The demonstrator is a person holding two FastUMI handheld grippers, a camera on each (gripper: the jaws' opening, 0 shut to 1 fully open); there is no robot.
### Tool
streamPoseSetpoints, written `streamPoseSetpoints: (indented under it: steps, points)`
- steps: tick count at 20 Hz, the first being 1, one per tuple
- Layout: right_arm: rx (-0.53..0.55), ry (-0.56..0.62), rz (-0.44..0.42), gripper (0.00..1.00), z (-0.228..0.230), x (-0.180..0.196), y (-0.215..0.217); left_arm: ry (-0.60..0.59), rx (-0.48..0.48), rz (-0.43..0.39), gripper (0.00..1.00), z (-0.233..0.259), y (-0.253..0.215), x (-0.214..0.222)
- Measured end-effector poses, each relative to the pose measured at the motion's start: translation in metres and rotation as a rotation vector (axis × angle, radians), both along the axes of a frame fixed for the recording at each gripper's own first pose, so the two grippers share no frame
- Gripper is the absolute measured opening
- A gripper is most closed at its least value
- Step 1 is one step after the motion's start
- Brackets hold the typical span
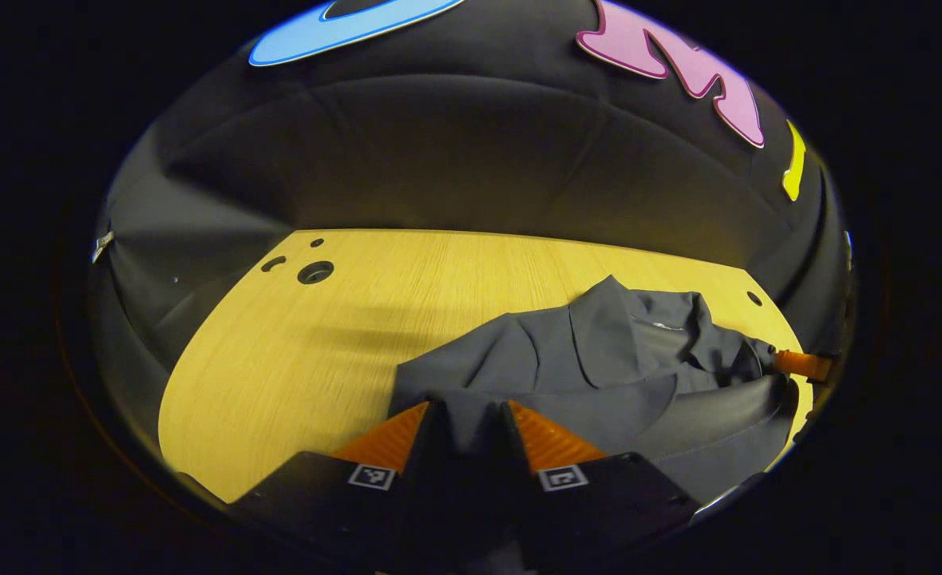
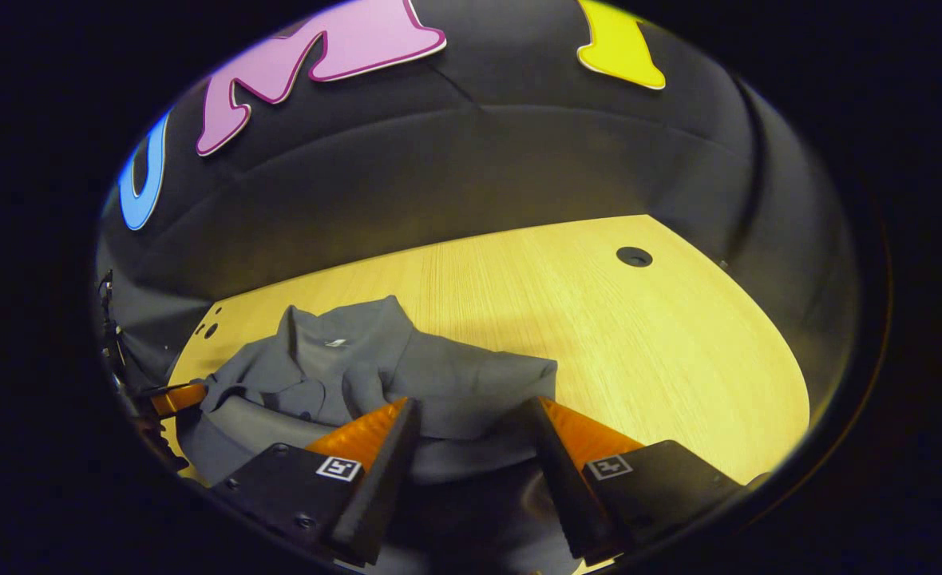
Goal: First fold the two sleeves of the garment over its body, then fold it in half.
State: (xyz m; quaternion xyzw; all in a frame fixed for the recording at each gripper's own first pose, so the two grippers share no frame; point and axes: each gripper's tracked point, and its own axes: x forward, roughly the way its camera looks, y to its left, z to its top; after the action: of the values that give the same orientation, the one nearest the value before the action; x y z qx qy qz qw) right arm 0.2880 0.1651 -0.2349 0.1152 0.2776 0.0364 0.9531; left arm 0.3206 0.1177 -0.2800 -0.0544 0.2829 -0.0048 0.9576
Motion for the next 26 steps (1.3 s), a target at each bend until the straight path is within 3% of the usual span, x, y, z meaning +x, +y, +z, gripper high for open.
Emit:
streamPoseSetpoints:
  steps: [2,4,13,19,26]
  points:
    - [-0.019,-0.016,-0.018,1.00,0.013,-0.005,-0.006,-0.029,0.009,0.006,0.74,0.011,0.004,-0.006]
    - [-0.033,-0.032,-0.030,0.99,0.026,-0.014,-0.010,-0.067,0.012,0.007,0.93,0.027,0.010,-0.016]
    - [-0.044,-0.194,-0.037,0.99,0.116,-0.078,-0.011,-0.145,-0.018,0.042,0.95,0.085,0.038,-0.088]
    - [0.018,-0.356,-0.073,0.99,0.180,-0.133,-0.020,-0.206,-0.005,-0.039,0.95,0.116,0.033,-0.155]
    - [0.045,-0.447,-0.023,0.99,0.213,-0.188,-0.011,-0.245,-0.041,-0.130,0.95,0.134,0.001,-0.219]
